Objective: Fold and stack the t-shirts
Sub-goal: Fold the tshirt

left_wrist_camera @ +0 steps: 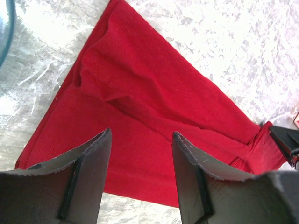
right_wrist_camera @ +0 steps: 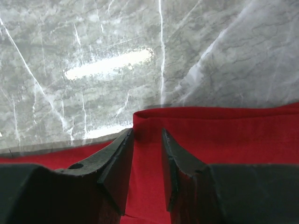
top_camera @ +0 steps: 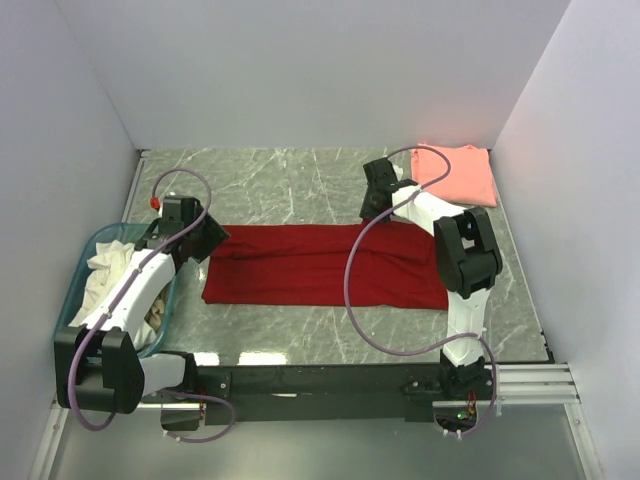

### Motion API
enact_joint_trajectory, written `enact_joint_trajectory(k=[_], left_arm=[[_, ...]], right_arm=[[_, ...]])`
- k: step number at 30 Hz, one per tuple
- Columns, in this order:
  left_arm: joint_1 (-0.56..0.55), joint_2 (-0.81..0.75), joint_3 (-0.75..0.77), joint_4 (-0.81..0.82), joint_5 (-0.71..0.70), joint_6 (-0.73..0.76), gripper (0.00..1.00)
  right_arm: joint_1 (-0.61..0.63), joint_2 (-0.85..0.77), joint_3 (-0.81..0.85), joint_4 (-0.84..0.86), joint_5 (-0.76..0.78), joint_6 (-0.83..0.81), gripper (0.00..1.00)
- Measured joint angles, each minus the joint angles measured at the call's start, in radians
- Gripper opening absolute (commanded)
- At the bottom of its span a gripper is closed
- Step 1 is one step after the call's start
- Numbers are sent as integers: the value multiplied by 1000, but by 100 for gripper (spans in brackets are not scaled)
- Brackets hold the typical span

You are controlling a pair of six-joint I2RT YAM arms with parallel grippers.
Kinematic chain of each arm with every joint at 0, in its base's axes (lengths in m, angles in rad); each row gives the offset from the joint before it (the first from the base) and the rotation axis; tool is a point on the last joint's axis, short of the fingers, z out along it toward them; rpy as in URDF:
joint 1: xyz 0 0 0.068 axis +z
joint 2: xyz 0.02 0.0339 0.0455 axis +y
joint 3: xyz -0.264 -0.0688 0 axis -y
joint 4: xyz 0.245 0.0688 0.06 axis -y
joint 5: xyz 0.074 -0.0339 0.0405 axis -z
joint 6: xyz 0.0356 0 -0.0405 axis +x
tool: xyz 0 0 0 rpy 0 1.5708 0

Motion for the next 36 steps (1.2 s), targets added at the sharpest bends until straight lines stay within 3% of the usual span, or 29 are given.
enact_joint_trajectory(k=[7, 11, 14, 16, 28, 36], left_arm=[[-13, -1, -20, 0, 8, 3, 58], [-23, -1, -30, 1, 11, 2, 57], [-32, -1, -35, 3, 11, 1, 58], [-41, -1, -42, 11, 11, -6, 58], [-68, 100, -81, 59, 11, -85, 56], [-69, 217, 11, 69, 11, -98, 55]], right_arm=[[8, 13, 4, 1, 13, 1, 30], [9, 34, 6, 3, 14, 3, 20], [9, 40, 5, 3, 14, 6, 5], [9, 31, -6, 19, 17, 10, 0], [20, -266, -252, 72, 40, 38, 0], [66, -427, -414, 126, 37, 70, 0]])
